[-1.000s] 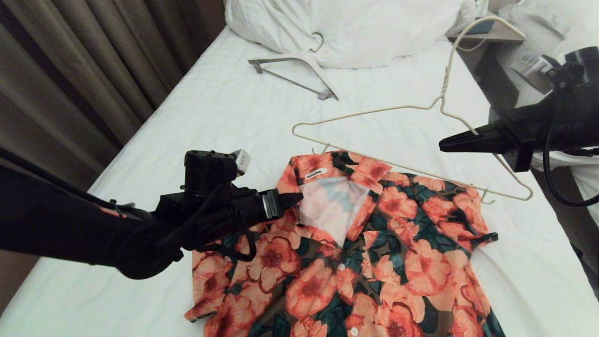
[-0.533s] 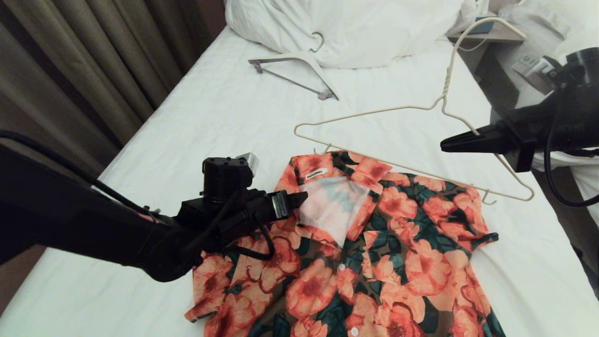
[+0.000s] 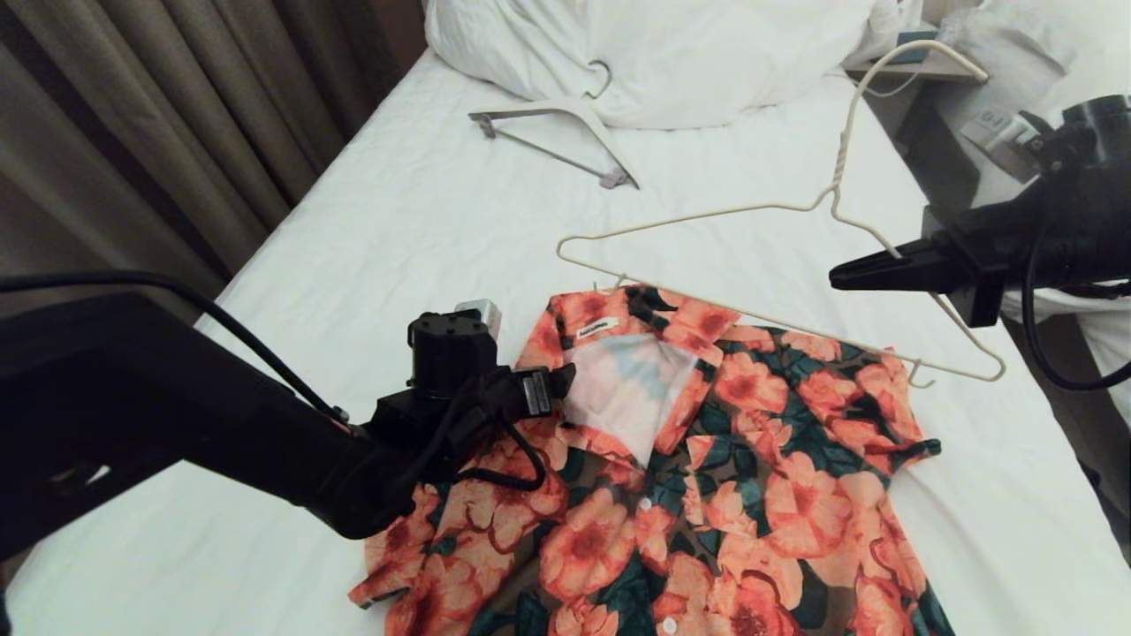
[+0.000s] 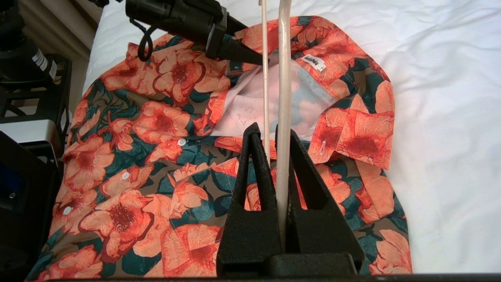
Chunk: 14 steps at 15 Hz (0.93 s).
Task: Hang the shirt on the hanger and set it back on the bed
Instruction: Lift the shirt and hanger
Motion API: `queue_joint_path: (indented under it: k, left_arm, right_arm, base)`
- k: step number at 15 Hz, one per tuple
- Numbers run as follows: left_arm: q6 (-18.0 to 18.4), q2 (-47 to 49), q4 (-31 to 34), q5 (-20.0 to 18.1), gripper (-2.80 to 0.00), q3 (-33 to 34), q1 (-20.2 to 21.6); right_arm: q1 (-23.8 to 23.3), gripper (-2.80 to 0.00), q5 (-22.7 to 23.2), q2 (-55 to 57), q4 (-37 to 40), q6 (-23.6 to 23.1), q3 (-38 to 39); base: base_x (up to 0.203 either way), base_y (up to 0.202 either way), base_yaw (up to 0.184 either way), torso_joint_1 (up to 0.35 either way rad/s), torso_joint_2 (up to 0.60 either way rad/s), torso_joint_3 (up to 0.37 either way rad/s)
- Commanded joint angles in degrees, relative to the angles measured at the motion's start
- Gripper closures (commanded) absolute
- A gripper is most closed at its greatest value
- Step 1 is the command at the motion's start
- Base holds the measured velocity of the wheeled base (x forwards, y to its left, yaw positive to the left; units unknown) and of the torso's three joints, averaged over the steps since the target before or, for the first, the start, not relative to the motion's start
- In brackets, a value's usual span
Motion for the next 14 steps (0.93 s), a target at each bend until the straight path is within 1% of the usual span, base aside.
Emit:
queue_joint_path:
  k: [1, 6, 9, 10, 11, 13, 14]
  left_arm:
    - [-0.13, 0.6, -0.27, 0.06, 0.0, 0.0, -0.01]
    - [-0.18, 0.22, -0.19, 0.15, 0.0, -1.53, 0.33]
    - [-0.22, -2.36, 1.28, 0.11, 0.0, -3.11, 1.78]
    - [-0.28, -4.22, 3.48, 0.06, 0.0, -3.82, 1.84]
    - [-0.39, -6.31, 7.39, 0.01, 0.0, -4.82, 1.69]
    - [-0.74, -9.8, 19.38, 0.15, 0.0, -8.19, 0.54]
    - [-0.95, -11.67, 24.46, 0.24, 0.0, -10.26, 0.2]
  right_arm:
    - [0.02, 0.0, 0.39, 0.11, 0.16, -0.27, 0.0]
    - [0.19, 0.0, 0.31, 0.46, 0.16, -0.18, -0.53]
    - [0.72, 0.0, 0.3, 0.46, 0.51, -0.09, -0.18]
    - [0.72, 0.0, -0.07, 0.52, 0.7, 0.33, 0.17]
    - [1.15, 0.0, -1.23, 0.37, 1.22, 0.8, 0.59]
    - [2.56, 0.0, -3.82, 0.03, 2.0, 0.88, 2.01]
    - [3.02, 0.0, -4.0, -0.06, 2.0, 0.88, 2.46]
  base:
    - [0.0, 0.0, 0.0, 0.0, 0.0, 0.0]
    - [0.0, 0.0, 0.0, 0.0, 0.0, 0.0]
    - [0.0, 0.0, 0.0, 0.0, 0.0, 0.0]
    - [0.0, 0.0, 0.0, 0.0, 0.0, 0.0]
    - [0.0, 0.0, 0.0, 0.0, 0.0, 0.0]
    - [0.0, 0.0, 0.0, 0.0, 0.0, 0.0]
    - [0.0, 0.0, 0.0, 0.0, 0.0, 0.0]
